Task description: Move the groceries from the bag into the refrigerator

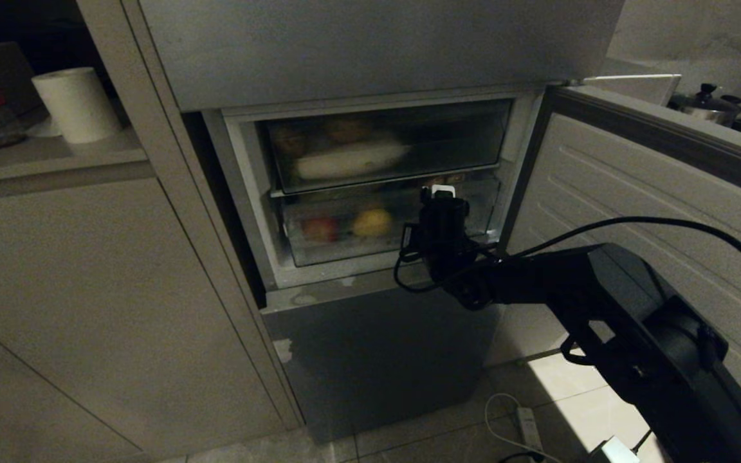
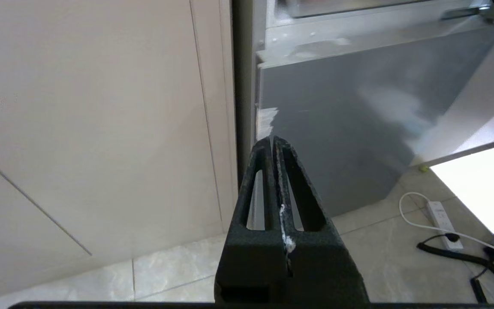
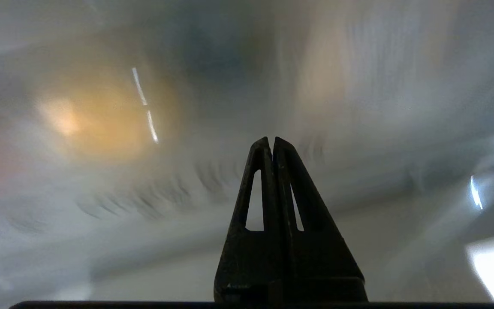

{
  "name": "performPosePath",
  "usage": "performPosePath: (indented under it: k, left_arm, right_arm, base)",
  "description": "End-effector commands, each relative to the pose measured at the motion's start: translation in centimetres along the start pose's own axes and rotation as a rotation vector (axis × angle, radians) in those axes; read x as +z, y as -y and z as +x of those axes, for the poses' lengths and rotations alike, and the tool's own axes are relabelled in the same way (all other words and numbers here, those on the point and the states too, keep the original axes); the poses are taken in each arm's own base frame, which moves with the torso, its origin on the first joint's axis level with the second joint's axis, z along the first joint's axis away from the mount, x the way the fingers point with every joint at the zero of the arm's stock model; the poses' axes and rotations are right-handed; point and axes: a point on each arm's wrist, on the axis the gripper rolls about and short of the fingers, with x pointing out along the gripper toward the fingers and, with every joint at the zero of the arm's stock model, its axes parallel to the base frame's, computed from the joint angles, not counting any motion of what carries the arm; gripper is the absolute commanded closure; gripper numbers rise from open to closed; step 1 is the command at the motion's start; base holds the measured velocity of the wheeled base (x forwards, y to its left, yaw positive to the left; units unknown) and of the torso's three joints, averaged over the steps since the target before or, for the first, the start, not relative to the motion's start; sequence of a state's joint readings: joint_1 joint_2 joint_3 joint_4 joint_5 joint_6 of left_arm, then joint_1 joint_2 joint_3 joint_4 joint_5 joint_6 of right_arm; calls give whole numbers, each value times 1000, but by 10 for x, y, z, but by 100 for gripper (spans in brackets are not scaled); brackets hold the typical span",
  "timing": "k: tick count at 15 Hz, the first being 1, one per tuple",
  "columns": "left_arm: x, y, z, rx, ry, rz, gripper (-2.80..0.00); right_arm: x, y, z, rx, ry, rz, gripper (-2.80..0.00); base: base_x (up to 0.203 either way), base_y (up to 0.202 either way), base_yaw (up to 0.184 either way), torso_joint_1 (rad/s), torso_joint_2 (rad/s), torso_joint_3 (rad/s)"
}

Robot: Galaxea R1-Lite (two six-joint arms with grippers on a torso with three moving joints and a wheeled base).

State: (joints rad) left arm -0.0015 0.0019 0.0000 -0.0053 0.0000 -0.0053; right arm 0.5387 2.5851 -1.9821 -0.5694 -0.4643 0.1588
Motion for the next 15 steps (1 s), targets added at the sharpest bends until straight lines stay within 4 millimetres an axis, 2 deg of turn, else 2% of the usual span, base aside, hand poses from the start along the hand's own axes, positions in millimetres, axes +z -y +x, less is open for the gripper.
performPosePath:
  k: [1,3,8,11,13,15]
  left_arm:
    - [0,0,0,0,1,-1,0]
    - [0,0,0,1,1,-1,0]
    - [0,0,0,2,1,-1,0]
    - [0,0,0,0,1,-1,0]
    - [0,0,0,1,0,-1,0]
    - [0,0,0,2,0,-1,0]
  right_arm:
    - [-13,0,7,11,162,22,0]
    - [-4,3,6,-15,240,34,0]
    - [3,7,2,-36,229,35,0]
    - [-3,8,4,-46,179,22,0]
    - [5,10,-3,-58,170,22,0]
    - [21,16,-20,-72,142,8,0]
  base:
    - [0,0,0,0,0,0]
    - [0,0,0,0,0,0]
    - [0,0,0,0,0,0]
    - [0,0,0,0,0,0]
    - [0,0,0,0,0,0]
    - [0,0,0,0,0,0]
